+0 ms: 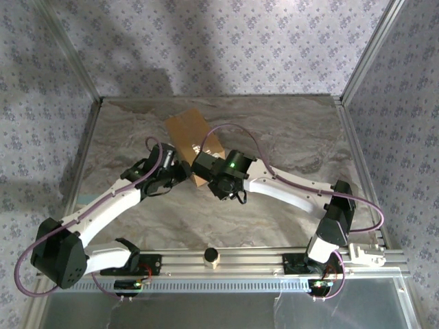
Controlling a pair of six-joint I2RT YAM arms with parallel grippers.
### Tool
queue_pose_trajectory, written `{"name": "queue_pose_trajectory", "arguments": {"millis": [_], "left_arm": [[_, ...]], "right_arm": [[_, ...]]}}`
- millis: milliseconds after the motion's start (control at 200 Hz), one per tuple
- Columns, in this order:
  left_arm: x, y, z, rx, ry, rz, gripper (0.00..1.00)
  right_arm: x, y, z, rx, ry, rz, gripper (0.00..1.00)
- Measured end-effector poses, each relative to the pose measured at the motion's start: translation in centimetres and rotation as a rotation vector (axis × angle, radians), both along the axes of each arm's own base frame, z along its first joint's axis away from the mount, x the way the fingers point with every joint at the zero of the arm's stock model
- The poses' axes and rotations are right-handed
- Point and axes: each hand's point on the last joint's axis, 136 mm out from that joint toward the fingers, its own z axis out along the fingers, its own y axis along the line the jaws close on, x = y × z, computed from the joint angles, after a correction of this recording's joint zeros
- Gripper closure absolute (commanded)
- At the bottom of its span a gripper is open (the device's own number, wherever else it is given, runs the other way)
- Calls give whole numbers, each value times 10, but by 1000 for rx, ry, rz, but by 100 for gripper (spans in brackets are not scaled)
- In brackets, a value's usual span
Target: Unpack the express box
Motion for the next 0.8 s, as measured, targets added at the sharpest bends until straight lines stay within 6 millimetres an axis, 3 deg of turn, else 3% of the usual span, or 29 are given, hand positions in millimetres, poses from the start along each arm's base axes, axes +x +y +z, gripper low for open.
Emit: {"name": "queue_pose_trajectory", "arguments": {"millis": [800], "left_arm": [[3,-6,0,14,8,-7,67]], "right_arm": [[-2,5,-5,10,19,-21,100]]}}
